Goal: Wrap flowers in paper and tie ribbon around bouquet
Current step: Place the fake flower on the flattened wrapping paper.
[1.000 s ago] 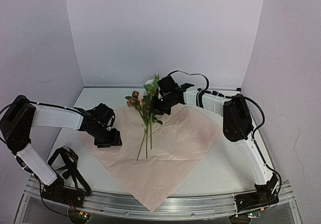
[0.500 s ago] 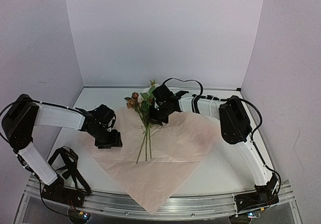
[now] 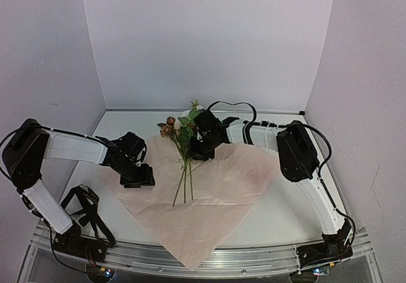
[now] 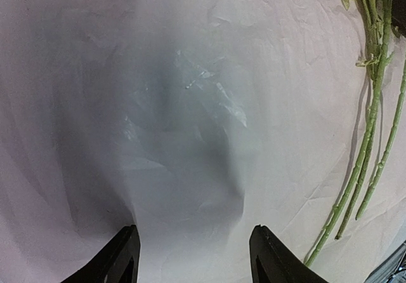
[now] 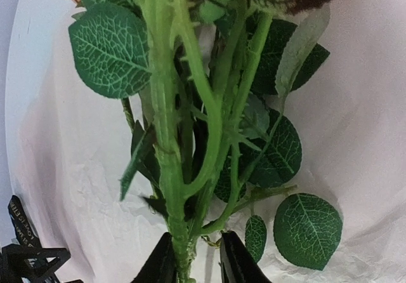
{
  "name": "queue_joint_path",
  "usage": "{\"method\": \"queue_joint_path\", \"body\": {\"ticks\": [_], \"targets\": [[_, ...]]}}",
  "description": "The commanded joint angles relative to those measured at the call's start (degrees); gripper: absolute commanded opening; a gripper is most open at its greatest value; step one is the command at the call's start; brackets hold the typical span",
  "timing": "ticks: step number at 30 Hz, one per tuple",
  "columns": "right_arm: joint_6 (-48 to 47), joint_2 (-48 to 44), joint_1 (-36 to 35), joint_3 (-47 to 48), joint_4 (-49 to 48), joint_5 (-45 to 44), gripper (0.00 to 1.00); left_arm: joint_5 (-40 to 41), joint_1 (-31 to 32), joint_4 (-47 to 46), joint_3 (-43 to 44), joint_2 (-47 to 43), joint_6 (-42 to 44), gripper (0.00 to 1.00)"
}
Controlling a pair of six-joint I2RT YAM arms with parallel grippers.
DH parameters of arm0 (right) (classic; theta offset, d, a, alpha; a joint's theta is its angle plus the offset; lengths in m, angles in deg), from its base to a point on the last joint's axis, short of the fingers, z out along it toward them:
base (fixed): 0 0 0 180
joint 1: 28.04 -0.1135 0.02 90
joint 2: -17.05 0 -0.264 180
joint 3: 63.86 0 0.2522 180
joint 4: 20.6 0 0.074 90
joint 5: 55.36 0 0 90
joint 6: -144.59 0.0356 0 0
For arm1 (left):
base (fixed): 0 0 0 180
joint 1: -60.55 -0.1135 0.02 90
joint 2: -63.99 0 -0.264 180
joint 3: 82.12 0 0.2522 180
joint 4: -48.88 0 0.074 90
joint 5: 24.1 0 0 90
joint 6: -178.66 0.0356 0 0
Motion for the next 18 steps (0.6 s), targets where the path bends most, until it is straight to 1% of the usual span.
{"method": "queue_joint_path", "body": {"ticks": [1,4,11,15,18], "targets": [[-0.45,-5.66,-0.36,-0.72,-0.85,-0.62,0.35,-0.22,-0.37,-1.46,1.31,0.34,0.61,0.61],[-0.59,-6.71,-0.47,-0.90,-0.79,-0.17,0.41,-0.26,-0.37,-1.46,1.48,0.23,0.69,0.61],[-2.22,-11.59,-0.71,-2.77,2.00,0.51,0.61,0.04,-0.34,-0.78,2.43,-0.87,0.88,0.61],[-5.42,-18.34,-1.38,-11.17,2.11,-0.22,0.71,-0.12,-0.37,-0.10,3.11,-2.98,0.44,0.62],[-8.26,-25.18,-2.55,-18.61,2.25,0.05,0.76,-0.67,-0.37,0.00,2.71,-4.96,-0.45,0.62]]}}
